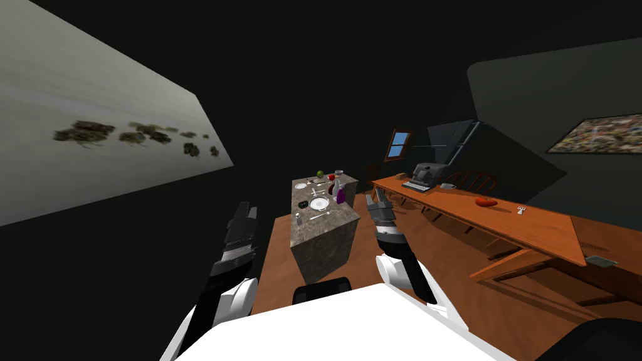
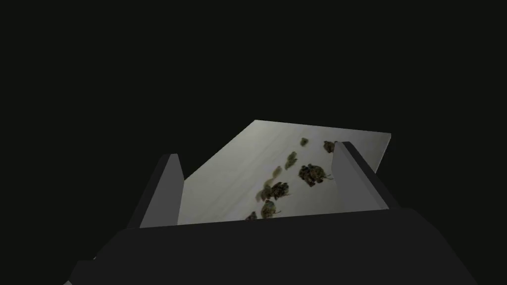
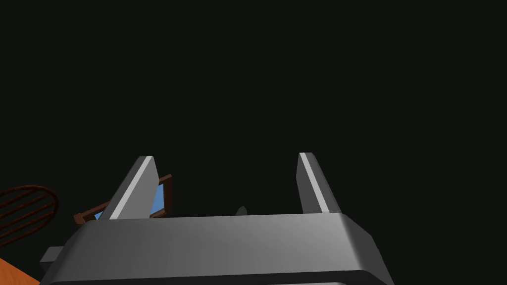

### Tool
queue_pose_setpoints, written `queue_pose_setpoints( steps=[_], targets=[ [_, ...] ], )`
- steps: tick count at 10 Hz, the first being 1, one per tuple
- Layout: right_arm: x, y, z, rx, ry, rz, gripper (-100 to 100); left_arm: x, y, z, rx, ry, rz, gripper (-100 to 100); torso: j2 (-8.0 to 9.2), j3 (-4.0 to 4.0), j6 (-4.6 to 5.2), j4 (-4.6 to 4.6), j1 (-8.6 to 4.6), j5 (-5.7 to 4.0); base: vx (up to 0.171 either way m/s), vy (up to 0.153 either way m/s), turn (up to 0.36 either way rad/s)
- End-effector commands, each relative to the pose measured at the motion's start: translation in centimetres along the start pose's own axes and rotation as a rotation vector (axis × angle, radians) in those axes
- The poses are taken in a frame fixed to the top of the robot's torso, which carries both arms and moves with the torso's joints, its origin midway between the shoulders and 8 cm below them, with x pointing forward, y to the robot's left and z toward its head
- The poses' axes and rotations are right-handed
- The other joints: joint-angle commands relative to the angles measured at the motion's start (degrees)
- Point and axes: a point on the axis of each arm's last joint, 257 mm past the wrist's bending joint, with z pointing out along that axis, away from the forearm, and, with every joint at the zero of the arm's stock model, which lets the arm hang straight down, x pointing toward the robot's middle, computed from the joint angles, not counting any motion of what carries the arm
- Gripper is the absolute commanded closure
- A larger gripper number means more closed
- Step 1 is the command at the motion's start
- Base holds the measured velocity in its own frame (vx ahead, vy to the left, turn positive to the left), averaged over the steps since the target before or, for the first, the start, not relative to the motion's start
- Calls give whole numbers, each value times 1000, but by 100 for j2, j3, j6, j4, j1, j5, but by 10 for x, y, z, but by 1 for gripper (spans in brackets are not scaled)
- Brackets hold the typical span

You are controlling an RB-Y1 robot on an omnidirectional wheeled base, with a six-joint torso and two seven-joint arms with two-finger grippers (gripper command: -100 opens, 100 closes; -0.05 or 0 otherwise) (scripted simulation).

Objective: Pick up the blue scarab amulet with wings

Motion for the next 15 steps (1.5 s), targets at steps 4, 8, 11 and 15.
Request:
queue_pose_setpoints(
  steps=[4,8,11,15],
  targets=[
    [0,0,0,0,0,0,0,23,24,-13,-37,133,35,-100,11,6,1,2,10,2,-30,17,-99],
    [0,0,0,0,0,0,0,39,44,-26,-67,238,66,-100,9,6,-1,2,10,2,-29,23,-89],
    [0,0,0,0,0,0,0,47,56,-36,-85,303,87,-100,11,6,1,2,11,2,-28,21,-87],
    [0,0,0,0,0,0,0,60,83,-60,-129,428,126,-100,11,6,1,2,12,3,-30,21,-116]
  ],
)
